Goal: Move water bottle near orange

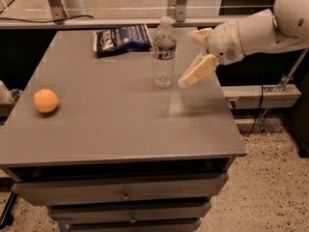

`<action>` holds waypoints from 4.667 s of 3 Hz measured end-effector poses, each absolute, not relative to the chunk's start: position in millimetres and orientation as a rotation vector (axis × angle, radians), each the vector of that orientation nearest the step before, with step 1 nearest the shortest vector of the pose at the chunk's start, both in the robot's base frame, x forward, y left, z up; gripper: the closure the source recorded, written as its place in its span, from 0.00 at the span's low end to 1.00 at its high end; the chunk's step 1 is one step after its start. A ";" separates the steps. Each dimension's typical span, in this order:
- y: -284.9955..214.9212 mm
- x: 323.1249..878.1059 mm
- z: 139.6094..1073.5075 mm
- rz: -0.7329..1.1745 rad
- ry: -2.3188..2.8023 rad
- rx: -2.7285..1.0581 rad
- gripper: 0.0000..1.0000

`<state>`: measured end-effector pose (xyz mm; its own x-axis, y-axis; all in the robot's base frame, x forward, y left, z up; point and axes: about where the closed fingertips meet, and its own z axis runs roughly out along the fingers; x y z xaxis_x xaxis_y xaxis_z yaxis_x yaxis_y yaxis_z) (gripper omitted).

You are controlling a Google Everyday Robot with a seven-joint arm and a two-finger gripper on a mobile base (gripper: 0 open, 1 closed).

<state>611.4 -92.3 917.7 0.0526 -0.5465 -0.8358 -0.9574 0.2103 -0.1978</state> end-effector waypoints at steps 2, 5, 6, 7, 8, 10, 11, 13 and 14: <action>-39.6 641.1 923.3 0.871 1.498 -1.245 0.17; 33.0 634.2 983.8 1.020 1.319 -1.193 0.87; 35.5 633.4 984.0 1.023 1.316 -1.196 1.00; 35.6 633.3 984.0 1.023 1.316 -1.196 1.00; 28.2 629.5 984.0 1.030 1.333 -1.170 1.00; 83.7 636.4 970.0 1.078 1.278 -1.109 1.00; 130.4 641.0 962.2 1.123 1.243 -1.134 1.00; 214.9 622.0 971.4 1.247 1.155 -1.192 1.00; 239.0 608.3 969.4 1.296 1.138 -1.193 1.00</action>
Offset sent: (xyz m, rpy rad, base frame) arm 0.0464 0.0759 0.0129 0.4726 0.1179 0.0329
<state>608.3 239.0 969.4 -0.0162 0.0703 -0.9974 -0.9981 -0.0599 0.0120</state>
